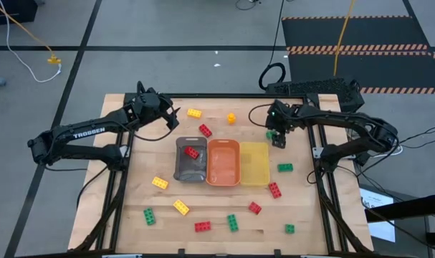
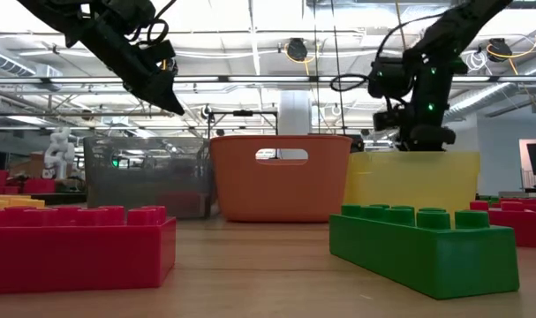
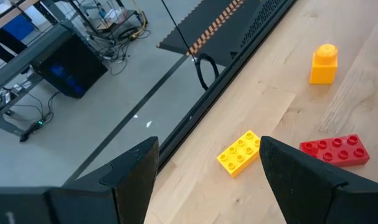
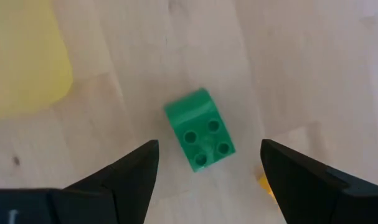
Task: Sort & place blocks by color
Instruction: Put the green game piece into the yellow bin, then put the yellow game piece into the orange bin
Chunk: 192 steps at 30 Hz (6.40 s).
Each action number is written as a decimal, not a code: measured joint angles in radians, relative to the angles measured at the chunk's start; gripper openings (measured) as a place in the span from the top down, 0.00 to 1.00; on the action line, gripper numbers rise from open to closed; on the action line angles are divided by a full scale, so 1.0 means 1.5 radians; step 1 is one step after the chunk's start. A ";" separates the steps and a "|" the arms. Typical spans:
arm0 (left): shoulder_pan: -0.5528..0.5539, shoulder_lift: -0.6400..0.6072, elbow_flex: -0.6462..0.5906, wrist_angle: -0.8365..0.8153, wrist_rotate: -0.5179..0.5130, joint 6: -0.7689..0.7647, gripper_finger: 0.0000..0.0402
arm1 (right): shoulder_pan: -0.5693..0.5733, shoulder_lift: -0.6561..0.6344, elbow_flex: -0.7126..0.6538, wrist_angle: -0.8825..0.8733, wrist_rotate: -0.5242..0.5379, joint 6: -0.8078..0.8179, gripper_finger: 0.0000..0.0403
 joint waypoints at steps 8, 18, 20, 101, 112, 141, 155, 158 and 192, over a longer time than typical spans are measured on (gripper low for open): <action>0.000 0.000 0.000 0.000 0.000 -0.003 0.31 | 0.000 0.018 -0.085 0.143 0.002 0.000 0.33; 0.000 0.000 0.000 0.000 0.000 -0.006 0.31 | 0.000 0.020 -0.106 0.156 0.032 -0.010 0.58; 0.000 0.000 0.000 0.000 0.000 -0.006 0.31 | 0.000 0.020 -0.105 0.163 0.039 -0.011 0.69; -0.001 0.000 0.000 -0.016 0.035 -0.012 0.31 | 0.333 0.019 0.095 0.067 0.023 0.214 0.47; -0.001 0.000 0.000 -0.015 0.036 -0.010 0.31 | 0.333 0.015 0.095 0.074 0.093 0.199 0.43; -0.015 0.000 0.000 -0.014 0.037 -0.006 0.31 | 0.031 0.012 0.084 -0.096 0.197 0.421 0.47; -0.015 0.000 -0.007 -0.013 0.036 0.003 0.31 | -0.096 0.013 0.012 -0.034 0.122 0.384 0.36; -0.015 0.000 -0.007 -0.010 0.036 0.003 0.31 | -0.098 0.013 -0.005 0.000 0.122 0.376 0.32; -0.015 0.000 -0.007 -0.016 0.036 0.001 0.31 | -0.152 0.006 -0.119 0.212 0.041 0.238 0.70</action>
